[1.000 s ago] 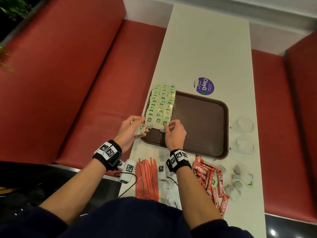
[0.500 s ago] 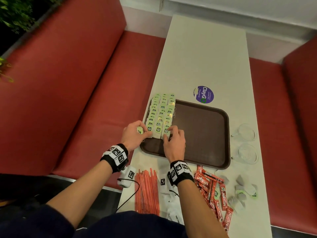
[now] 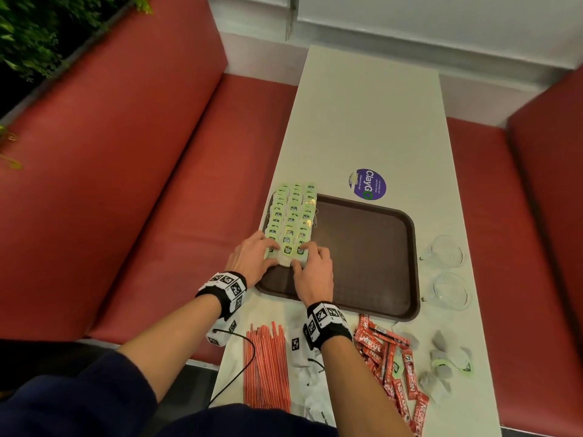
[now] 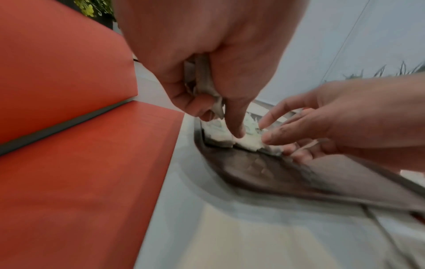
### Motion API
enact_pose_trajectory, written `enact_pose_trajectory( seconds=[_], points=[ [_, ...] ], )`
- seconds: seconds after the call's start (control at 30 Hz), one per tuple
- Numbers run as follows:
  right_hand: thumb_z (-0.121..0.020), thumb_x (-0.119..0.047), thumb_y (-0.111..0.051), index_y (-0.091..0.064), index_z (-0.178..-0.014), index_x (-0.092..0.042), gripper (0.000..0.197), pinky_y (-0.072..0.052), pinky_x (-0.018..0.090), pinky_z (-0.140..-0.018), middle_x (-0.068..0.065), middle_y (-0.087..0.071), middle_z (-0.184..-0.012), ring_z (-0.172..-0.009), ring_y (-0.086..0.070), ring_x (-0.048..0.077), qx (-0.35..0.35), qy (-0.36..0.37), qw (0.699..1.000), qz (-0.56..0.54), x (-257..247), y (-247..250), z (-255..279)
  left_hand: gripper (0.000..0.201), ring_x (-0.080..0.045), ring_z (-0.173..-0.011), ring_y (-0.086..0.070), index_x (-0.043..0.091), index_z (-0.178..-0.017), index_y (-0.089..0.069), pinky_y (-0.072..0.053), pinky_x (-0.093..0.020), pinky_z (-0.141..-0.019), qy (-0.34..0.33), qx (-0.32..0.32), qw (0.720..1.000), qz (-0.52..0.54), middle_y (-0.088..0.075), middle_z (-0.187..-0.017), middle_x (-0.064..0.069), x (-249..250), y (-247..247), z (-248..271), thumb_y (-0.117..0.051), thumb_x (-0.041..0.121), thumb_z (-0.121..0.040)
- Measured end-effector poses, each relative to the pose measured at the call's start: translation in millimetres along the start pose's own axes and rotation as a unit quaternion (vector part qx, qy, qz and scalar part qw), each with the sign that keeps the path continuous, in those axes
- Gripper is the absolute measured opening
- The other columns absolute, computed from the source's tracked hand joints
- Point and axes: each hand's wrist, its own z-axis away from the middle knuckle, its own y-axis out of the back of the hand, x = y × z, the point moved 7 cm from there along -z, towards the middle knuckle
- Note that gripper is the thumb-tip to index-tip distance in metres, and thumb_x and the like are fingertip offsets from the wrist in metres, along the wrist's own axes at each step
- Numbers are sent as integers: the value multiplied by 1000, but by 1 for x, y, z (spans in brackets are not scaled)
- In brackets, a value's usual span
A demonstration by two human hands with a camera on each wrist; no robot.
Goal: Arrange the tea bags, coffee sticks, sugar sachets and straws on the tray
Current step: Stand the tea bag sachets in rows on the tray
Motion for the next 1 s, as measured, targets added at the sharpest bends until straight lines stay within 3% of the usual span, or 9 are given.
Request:
enact_pose_trajectory(
  seconds=[0.13,0.27,0.33,0.43,0.53,0.63,0.7,0.8,1.0],
  points=[
    [-105,-30,-68,-61,-132,-27,28,-50,34,-92,-1,-58,-129,-110,-60,16,36,19,998,-52,-9,19,8,29,-10,-91,-65,28,-105,-74,-47,-29,-77,50,19,983,174,-70,-101,13,11,16,10,-80,52,-92],
    [-107,-34,-66,-71,-116,-30,10,-54,22,-83,-14,-75,-107,-93,-69,1,7,30,973,-227,-32,46,26,59,-21,-65,-61,13,-109,-64,-43,-33,-53,165,-46,861,478,-69,-83,-4,22,9,32,-57,71,-100],
    [-108,-41,-65,-72,-109,-34,10,-59,26,-81,-15,-77,-100,-90,-72,4,-25,33,961,-272,-41,55,39,62,-19,-64,-60,11,-108,-61,-40,-30,-49,183,-54,815,546,-66,-83,-6,26,7,42,-46,71,-104],
    [-103,-55,-66,-73,-101,-35,21,-63,42,-81,-13,-78,-95,-85,-74,10,-61,10,956,-288,-45,60,53,61,-20,-64,-60,13,-107,-60,-40,-29,-48,184,-40,785,590,-67,-82,-7,33,10,51,-40,71,-106],
    [-95,-60,-75,-74,-99,-35,25,-62,38,-80,-12,-76,-90,-81,-71,5,-92,-5,960,-266,-45,62,60,60,-20,-66,-60,14,-105,-59,-43,-29,-49,174,-33,783,596,-69,-88,-10,38,13,57,-41,72,-105],
    [-95,-45,-81,-75,-99,-32,15,-60,31,-78,-9,-76,-88,-76,-68,2,-118,6,960,-253,-50,61,66,64,-25,-93,-64,19,-104,-61,-49,-33,-57,155,-31,807,569,-73,-124,-6,40,15,58,-53,82,-95],
    [-96,-39,-83,-75,-99,-27,15,-63,37,-76,-5,-75,-89,-76,-69,8,-128,-4,946,-297,-52,59,68,66,-23,-91,-64,20,-109,-59,-50,-35,-60,150,-32,818,554,-71,-117,-5,45,20,59,-67,82,-85],
    [-100,-26,-81,-72,-100,-14,15,-59,34,-71,3,-70,-88,-77,-67,14,-142,-18,921,-363,-50,58,68,66,-21,-73,-61,17,-114,-51,-49,-35,-59,130,-44,829,542,-77,-96,-5,54,25,62,-83,65,-82],
    [-101,-21,-78,-68,-107,-5,19,-63,37,-84,10,-78,-99,-90,-75,25,-164,-33,868,-468,-48,67,75,66,-22,-82,-69,16,-111,-46,-49,-32,-57,105,-47,823,556,-80,-116,-12,58,32,68,-90,52,-78]
  ],
)
